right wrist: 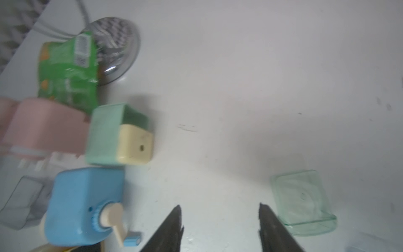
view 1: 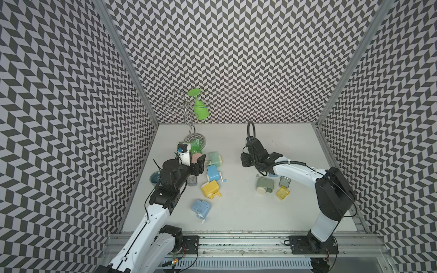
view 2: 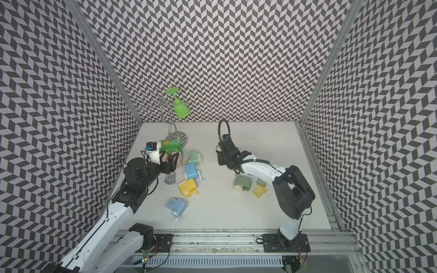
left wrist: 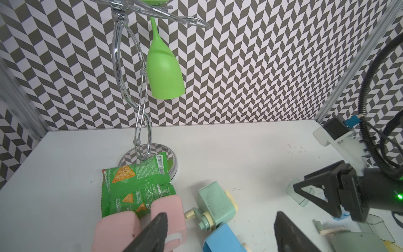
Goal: Put the tray back into the pencil sharpener
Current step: Pick up the container from the center of the board.
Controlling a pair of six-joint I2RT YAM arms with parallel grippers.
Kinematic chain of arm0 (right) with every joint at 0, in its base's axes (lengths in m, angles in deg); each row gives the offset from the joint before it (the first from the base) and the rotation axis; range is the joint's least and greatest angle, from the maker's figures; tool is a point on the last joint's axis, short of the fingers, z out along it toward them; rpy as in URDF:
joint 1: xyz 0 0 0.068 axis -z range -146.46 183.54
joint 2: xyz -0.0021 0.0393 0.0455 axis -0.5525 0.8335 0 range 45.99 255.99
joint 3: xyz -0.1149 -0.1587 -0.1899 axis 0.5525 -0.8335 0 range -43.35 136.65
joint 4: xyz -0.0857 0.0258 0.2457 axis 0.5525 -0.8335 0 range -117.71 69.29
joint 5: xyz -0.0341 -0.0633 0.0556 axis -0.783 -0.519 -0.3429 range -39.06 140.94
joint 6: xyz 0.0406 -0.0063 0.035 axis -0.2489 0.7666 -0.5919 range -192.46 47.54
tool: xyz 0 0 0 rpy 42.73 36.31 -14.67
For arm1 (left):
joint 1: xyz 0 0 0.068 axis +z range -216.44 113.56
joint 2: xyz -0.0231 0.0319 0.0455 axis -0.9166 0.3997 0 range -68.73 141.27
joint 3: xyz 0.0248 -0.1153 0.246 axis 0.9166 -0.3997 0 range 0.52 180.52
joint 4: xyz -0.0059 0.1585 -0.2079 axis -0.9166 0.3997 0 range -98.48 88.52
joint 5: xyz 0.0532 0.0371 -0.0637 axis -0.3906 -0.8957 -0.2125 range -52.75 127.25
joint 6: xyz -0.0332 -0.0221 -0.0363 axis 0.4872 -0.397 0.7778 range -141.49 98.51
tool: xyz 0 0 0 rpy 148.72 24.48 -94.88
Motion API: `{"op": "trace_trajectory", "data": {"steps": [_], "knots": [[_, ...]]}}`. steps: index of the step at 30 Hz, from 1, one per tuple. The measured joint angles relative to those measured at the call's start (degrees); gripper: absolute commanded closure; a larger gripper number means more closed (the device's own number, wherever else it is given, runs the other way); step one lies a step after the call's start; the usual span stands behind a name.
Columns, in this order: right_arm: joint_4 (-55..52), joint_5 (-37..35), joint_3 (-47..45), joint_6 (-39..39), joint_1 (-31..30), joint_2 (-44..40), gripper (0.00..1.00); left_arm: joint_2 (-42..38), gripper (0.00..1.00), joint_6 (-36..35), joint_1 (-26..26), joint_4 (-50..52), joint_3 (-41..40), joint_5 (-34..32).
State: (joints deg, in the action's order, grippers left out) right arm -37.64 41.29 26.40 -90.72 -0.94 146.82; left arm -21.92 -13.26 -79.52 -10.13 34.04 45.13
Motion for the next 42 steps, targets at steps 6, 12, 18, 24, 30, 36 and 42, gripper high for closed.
{"op": "trace_trajectory", "data": {"steps": [6,12,18,24,30,36,42], "knots": [[-2.9,-0.3,-2.7,5.9,6.8,-1.0,0.03,0.4,0.22,0.7,1.2,-0.3,0.0,2.2],[-3.5,1.7,-2.3,11.1,6.4,0.5,0.01,0.5,0.23,1.0,1.6,-0.4,0.0,3.5],[-4.1,2.4,-0.8,13.1,6.4,5.7,0.08,1.3,0.23,1.4,1.6,-0.5,0.0,4.0],[-4.5,2.7,1.9,13.6,6.6,9.1,0.14,1.9,0.24,1.6,1.6,-0.5,0.0,4.5],[-5.0,3.3,5.1,13.8,6.8,12.3,0.26,2.2,0.24,1.6,1.6,-0.5,0.0,5.1],[-5.4,3.5,7.4,13.9,7.0,14.8,0.35,2.2,0.24,1.6,1.6,-0.5,0.0,5.4],[-5.7,3.3,7.5,14.1,7.0,15.3,0.37,2.6,0.24,1.5,1.6,-0.5,0.0,5.4]]}}
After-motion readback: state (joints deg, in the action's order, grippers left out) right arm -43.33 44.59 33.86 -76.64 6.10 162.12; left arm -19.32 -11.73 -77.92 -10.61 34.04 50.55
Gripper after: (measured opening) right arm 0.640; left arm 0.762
